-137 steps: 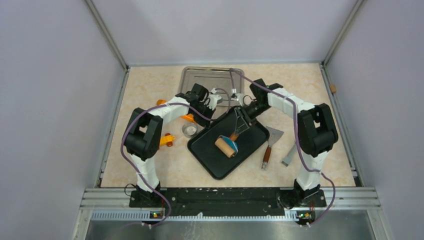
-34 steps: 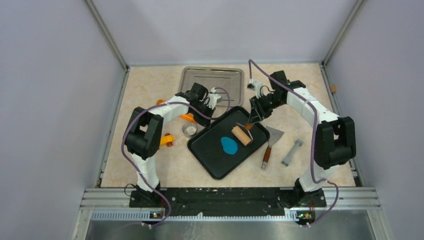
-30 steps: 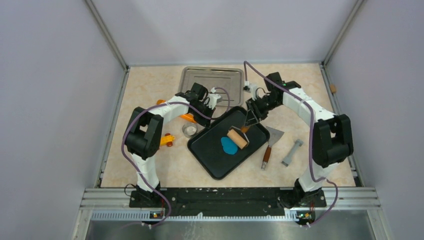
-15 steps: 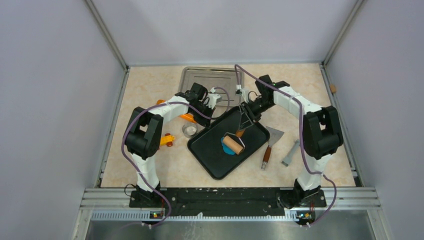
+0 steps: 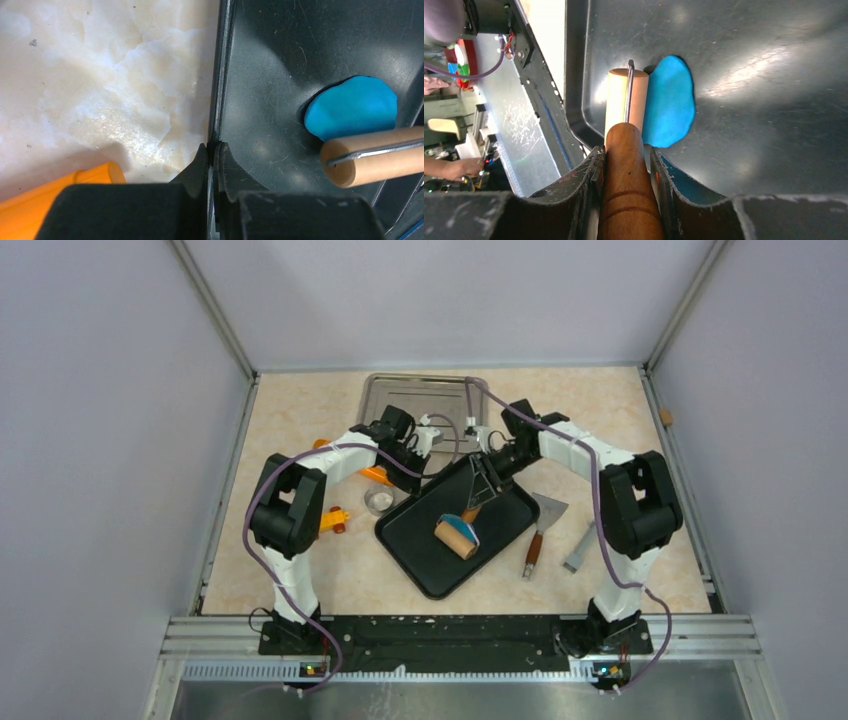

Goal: Roll out the dumpling wrappers from the dough

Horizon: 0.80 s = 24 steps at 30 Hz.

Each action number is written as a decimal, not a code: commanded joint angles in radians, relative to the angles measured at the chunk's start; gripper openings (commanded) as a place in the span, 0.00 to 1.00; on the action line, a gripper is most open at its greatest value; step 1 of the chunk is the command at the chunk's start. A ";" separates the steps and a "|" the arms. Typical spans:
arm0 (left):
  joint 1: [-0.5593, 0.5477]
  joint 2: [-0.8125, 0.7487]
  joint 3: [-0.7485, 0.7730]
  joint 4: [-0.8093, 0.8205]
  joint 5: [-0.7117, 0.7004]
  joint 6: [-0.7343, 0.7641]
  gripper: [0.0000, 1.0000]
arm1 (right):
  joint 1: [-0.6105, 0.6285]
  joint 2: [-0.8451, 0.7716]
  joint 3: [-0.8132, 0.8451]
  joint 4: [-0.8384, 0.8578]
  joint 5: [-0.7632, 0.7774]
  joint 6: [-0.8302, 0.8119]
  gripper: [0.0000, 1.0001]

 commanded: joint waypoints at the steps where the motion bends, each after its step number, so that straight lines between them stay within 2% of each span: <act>1: 0.003 0.016 -0.012 0.022 -0.006 -0.031 0.00 | 0.043 0.060 -0.090 0.118 0.278 -0.080 0.00; 6: 0.003 0.012 -0.015 0.020 -0.010 -0.029 0.00 | 0.048 0.051 -0.113 0.171 0.268 -0.067 0.00; 10: 0.003 0.007 -0.012 0.015 -0.006 -0.027 0.00 | 0.048 0.035 -0.058 0.155 0.111 -0.075 0.00; 14: 0.005 0.007 -0.009 0.006 0.027 -0.023 0.00 | 0.041 -0.024 0.067 0.054 -0.018 -0.132 0.00; 20: 0.008 0.005 -0.015 0.004 0.064 -0.024 0.00 | -0.045 -0.066 0.136 -0.049 -0.035 -0.167 0.00; 24: 0.010 0.010 -0.012 0.003 0.068 -0.022 0.00 | -0.098 -0.041 0.121 -0.025 -0.042 -0.067 0.00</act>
